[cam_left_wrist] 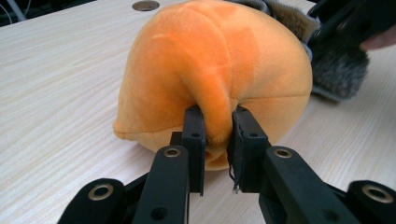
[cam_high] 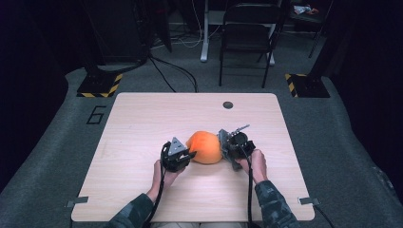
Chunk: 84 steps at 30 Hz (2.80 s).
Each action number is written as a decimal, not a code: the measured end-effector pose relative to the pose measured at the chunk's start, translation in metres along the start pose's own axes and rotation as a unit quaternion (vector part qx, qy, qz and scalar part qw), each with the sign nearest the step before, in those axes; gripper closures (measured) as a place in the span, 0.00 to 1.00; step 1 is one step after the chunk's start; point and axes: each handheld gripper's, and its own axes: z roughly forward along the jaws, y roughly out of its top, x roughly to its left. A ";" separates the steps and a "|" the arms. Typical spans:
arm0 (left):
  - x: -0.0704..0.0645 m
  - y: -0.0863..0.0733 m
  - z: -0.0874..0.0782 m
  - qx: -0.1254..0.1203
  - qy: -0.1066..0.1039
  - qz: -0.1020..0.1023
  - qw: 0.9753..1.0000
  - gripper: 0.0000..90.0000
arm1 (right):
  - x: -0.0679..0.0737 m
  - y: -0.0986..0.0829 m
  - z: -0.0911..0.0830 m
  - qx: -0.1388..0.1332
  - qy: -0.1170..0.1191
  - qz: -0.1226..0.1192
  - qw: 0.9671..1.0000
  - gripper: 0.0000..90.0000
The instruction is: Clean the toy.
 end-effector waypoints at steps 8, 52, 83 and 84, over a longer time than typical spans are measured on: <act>0.000 0.000 0.000 0.001 0.002 -0.002 1.000 0.86 | 0.014 0.015 -0.041 -0.066 0.009 -0.019 0.998 0.76; -0.013 0.011 -0.004 0.000 0.014 0.009 1.000 0.91 | 0.022 0.018 -0.045 -0.094 0.004 -0.031 0.995 0.76; -0.003 0.003 0.004 0.007 0.000 -0.015 1.000 0.90 | 0.005 -0.003 0.013 0.012 0.000 0.002 1.000 0.76; -0.003 0.003 0.004 0.006 0.000 -0.017 1.000 0.90 | 0.004 -0.002 0.014 0.011 0.005 0.009 1.000 0.76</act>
